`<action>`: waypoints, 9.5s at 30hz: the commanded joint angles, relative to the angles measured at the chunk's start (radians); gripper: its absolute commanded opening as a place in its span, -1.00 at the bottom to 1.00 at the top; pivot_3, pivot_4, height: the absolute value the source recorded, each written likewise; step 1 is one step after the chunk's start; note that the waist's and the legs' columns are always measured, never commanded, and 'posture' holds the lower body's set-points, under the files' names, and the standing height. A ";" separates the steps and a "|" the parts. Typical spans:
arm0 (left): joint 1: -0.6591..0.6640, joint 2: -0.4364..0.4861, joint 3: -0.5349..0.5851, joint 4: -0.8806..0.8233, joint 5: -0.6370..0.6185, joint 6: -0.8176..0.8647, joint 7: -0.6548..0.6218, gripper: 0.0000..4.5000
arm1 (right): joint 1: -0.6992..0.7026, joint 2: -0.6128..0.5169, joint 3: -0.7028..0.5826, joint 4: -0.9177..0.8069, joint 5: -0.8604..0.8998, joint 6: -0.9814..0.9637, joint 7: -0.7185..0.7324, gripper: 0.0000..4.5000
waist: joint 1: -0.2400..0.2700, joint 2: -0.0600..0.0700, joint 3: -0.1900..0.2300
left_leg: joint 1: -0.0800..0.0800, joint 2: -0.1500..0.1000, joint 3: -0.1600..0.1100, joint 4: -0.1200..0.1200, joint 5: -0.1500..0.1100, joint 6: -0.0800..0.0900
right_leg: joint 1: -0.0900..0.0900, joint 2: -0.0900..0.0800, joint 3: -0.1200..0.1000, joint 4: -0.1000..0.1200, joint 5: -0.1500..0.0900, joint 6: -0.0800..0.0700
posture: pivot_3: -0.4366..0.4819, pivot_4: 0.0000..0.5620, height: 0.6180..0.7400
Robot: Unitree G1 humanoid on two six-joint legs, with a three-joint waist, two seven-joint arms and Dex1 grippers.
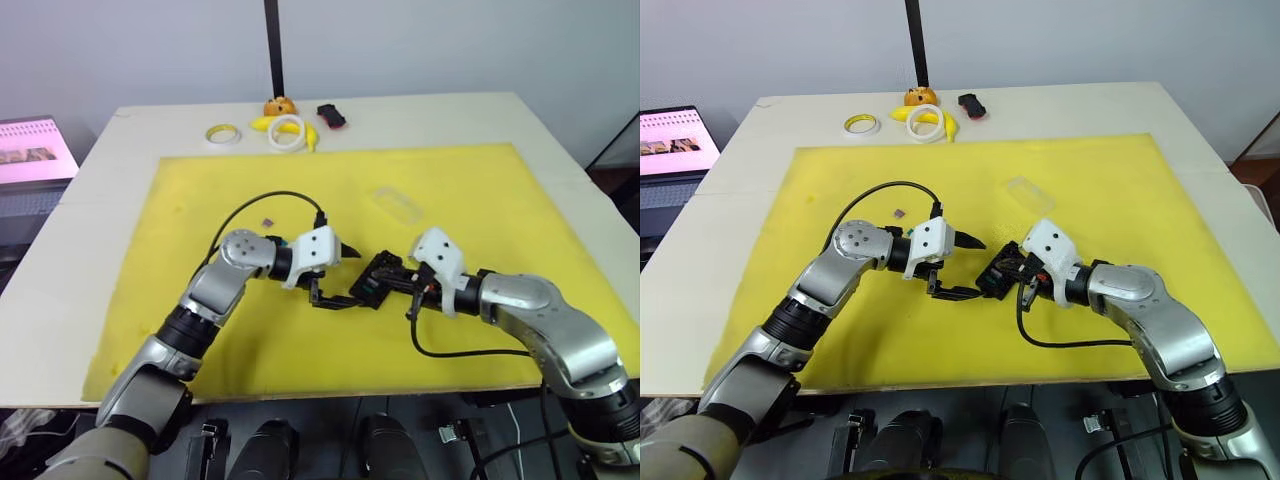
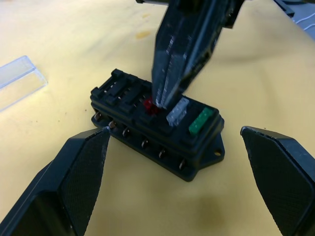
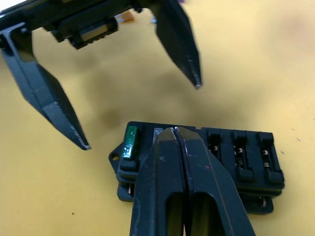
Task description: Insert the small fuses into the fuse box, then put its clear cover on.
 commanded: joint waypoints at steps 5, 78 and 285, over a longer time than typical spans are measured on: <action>0.012 0.036 0.092 -0.100 -0.129 0.098 -0.041 1.00 | 0.005 -0.023 -0.188 -0.120 0.143 0.044 0.008 -0.99 | -0.002 0.000 0.000 | -0.001 0.000 0.000 0.000 0.000 0.000 | -0.001 0.000 0.000 0.000 0.000 0.000 | -0.05 -0.47 1.00; -0.224 0.180 0.344 0.574 -0.424 1.095 0.066 1.00 | -0.015 -0.138 -0.206 -0.228 0.448 0.085 -0.051 1.00 | 0.011 0.000 0.001 | -0.001 -0.001 0.000 0.001 0.000 0.001 | -0.001 0.000 0.000 0.001 0.000 0.000 | -0.05 -0.47 1.00; -0.254 -0.070 0.059 0.406 -0.038 -0.129 -0.238 0.98 | 0.054 -0.049 -0.019 -0.032 -0.061 -0.057 -0.089 -1.00 | 0.012 -0.001 0.001 | -0.001 0.000 0.002 0.001 0.000 0.001 | -0.002 0.000 0.000 0.001 0.000 0.000 | -0.05 -0.47 1.00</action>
